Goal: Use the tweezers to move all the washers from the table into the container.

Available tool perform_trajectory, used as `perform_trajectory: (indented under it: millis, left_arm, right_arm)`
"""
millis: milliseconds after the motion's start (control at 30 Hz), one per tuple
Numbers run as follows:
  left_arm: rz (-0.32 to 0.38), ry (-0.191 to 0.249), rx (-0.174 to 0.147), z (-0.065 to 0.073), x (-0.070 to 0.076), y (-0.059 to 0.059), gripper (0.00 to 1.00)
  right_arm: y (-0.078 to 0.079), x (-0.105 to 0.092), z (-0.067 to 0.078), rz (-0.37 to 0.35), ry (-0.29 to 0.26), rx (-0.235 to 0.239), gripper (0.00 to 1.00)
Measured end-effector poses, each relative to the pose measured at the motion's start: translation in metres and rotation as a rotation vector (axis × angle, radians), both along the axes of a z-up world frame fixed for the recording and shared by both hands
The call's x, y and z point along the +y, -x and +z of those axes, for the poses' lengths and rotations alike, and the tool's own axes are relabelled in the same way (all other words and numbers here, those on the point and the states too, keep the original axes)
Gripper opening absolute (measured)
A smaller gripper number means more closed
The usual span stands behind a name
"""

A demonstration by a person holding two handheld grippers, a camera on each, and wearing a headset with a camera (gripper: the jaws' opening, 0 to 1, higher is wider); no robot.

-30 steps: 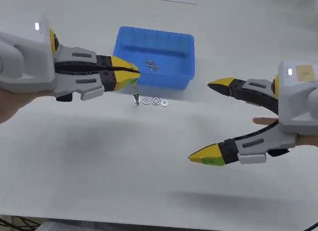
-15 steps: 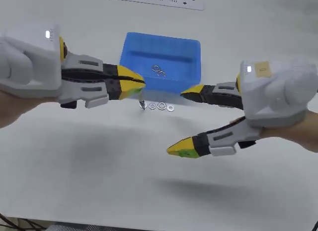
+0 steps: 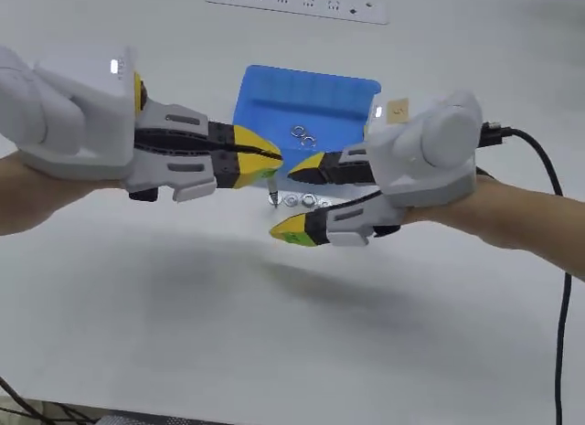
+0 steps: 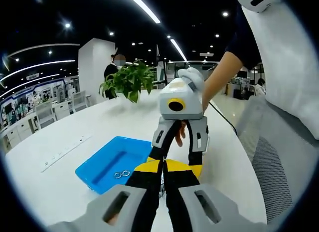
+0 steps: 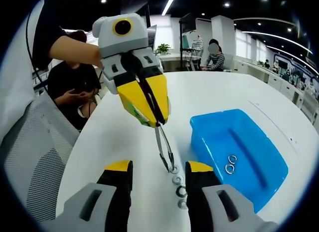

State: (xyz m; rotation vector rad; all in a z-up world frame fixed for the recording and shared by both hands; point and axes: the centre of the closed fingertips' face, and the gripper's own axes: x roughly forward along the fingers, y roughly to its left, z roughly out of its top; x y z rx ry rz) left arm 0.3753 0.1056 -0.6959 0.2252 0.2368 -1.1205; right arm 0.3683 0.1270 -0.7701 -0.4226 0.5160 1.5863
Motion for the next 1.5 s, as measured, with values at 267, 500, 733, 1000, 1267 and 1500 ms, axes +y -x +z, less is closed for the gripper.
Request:
perform_trajectory:
  millis: [267,500,733,1000,1267,1500]
  left_arm:
    - [-0.011,-0.013,-0.006,0.0,0.0,0.0,0.05]
    - [-0.012,-0.018,-0.005,0.0,0.001,0.0,0.05]
    - [-0.017,-0.023,-0.004,0.0,0.002,0.0,0.05]
    - [0.003,-0.024,0.0,0.0,0.003,-0.002,0.05]
    - [0.038,-0.021,-0.012,0.006,0.005,-0.004,0.08]
    - [0.017,0.014,-0.016,0.016,0.001,0.0,0.18]
  right_arm:
    - [-0.006,0.009,0.005,0.035,-0.011,-0.006,0.28]
    - [-0.004,0.013,0.005,0.094,-0.001,-0.045,0.15]
    - [-0.004,0.016,0.007,0.137,0.003,-0.092,0.12]
    - [-0.004,0.017,0.008,0.155,0.006,-0.145,0.1]
    - [-0.004,0.019,0.012,0.137,-0.011,-0.125,0.1]
    - [-0.003,0.019,0.017,0.127,-0.019,-0.115,0.1]
